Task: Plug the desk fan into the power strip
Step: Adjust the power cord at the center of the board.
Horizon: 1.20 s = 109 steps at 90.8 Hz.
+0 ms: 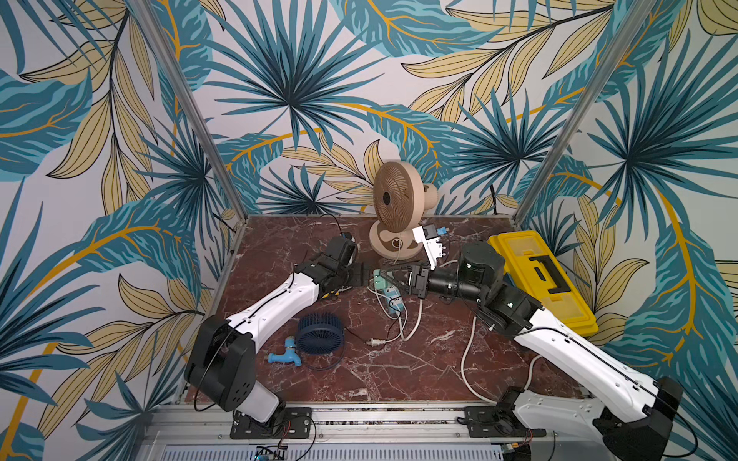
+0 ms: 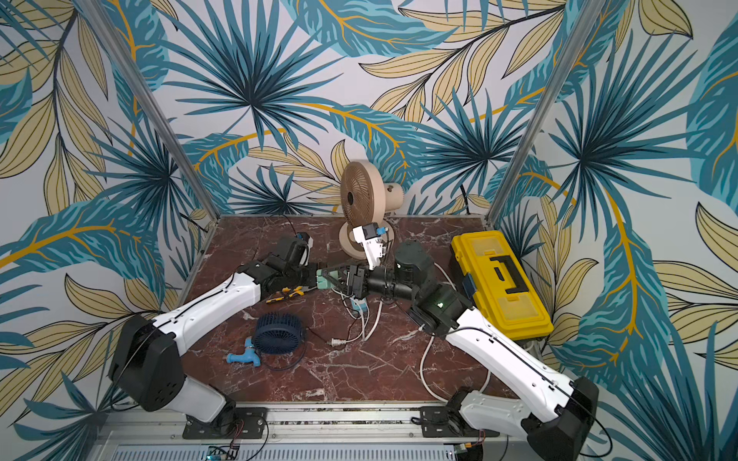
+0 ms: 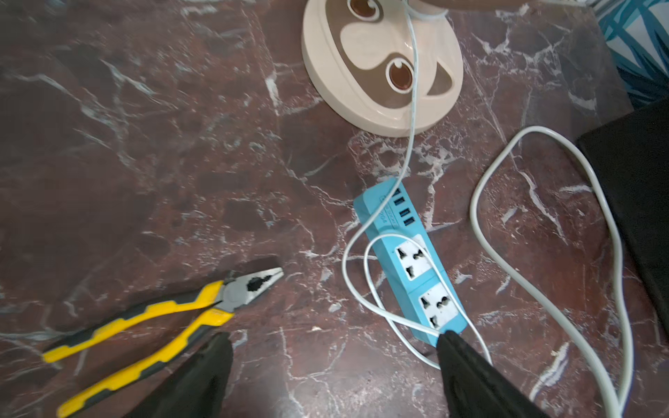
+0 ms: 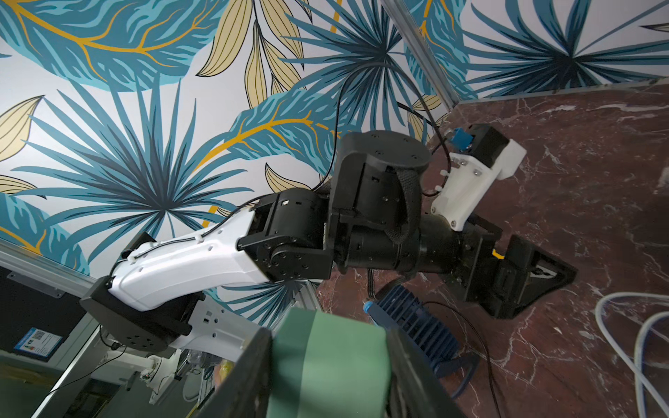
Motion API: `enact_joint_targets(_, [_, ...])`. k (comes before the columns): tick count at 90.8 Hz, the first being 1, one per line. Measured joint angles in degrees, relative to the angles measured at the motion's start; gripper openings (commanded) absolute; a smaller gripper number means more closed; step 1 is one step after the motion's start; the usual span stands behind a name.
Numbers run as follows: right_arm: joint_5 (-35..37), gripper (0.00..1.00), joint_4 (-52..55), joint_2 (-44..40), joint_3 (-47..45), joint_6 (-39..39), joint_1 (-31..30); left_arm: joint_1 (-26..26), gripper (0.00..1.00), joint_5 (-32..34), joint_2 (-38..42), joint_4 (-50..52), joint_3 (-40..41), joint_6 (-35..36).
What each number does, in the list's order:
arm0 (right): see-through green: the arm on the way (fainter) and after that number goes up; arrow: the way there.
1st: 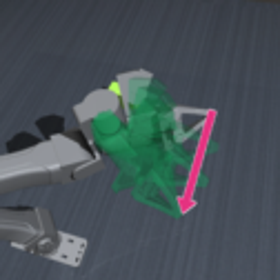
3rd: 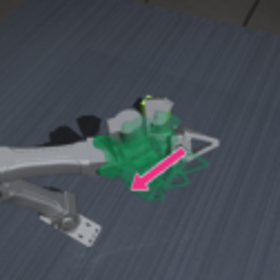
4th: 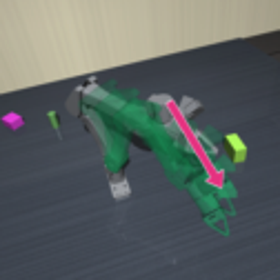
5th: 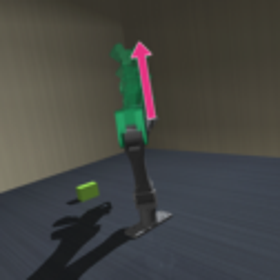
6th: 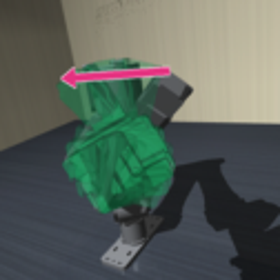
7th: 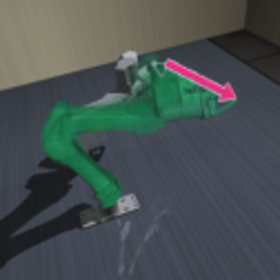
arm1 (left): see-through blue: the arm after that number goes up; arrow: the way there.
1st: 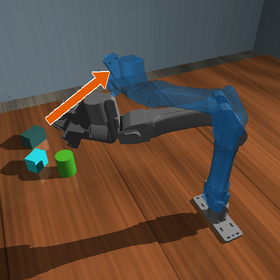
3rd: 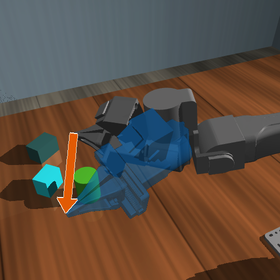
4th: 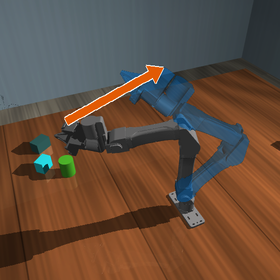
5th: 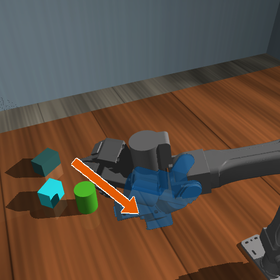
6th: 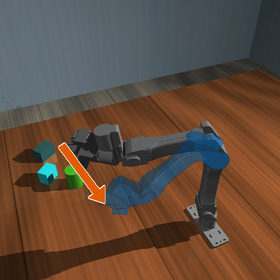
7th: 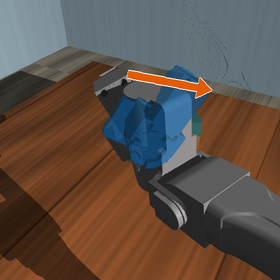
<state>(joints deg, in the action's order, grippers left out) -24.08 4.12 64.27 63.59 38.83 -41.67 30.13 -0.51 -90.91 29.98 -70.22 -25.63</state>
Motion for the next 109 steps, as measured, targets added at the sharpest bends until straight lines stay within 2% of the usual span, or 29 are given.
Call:
enact_joint_targets(14, [2.4,0.35,2.03,-3.98,-3.67,-1.18,0.0,1.16,0.92,-4.39,-5.25,3.91,-3.61,-3.48])
enact_joint_targets(30, [3.34,0.35,2.27,-4.57,-5.03,-1.79,-0.02,1.44,0.9,-9.6,-10.29,5.05,-4.52,-9.03])
enact_joint_targets(50, [3.43,0.35,2.21,-4.52,-5.22,-1.81,-0.02,1.88,0.84,-14.71,-15.04,2.45,-4.68,-16.65])
enact_joint_targets(59, [3.43,0.36,2.16,-4.46,-5.22,-1.81,-0.02,2.1,0.79,-17.05,-16.76,-0.76,-4.72,-19.71])
enact_joint_targets(71, [3.28,0.35,2.14,-4.22,-5.25,-1.86,-0.02,2.25,0.59,-19.52,-18.91,-4.61,-5.11,-23.54])
enact_joint_targets(82, [3.26,0.35,2.14,-4.17,-5.33,-2.05,-0.02,2.36,0.26,-20.76,-20.7,-7.3,-6.01,-25.07])
enact_joint_targets(92, [3.26,0.35,2.14,-4.15,-5.33,-2.27,-0.02,2.34,0.06,-21.18,-20.83,-8.09,-6.25,-26.27])
enact_joint_targets(96, [3.23,0.35,2.14,-4.15,-5.33,-2.4,-0.02,2.25,0.0,-21.27,-20.83,-7.8,-6.88,-25.66])
enact_joint_targets(109, [3.23,0.35,2.12,-4.15,-5.35,-2.49,-0.02,1.44,0.0,-21.18,-19.41,-6.16,-9.77,-24.92])
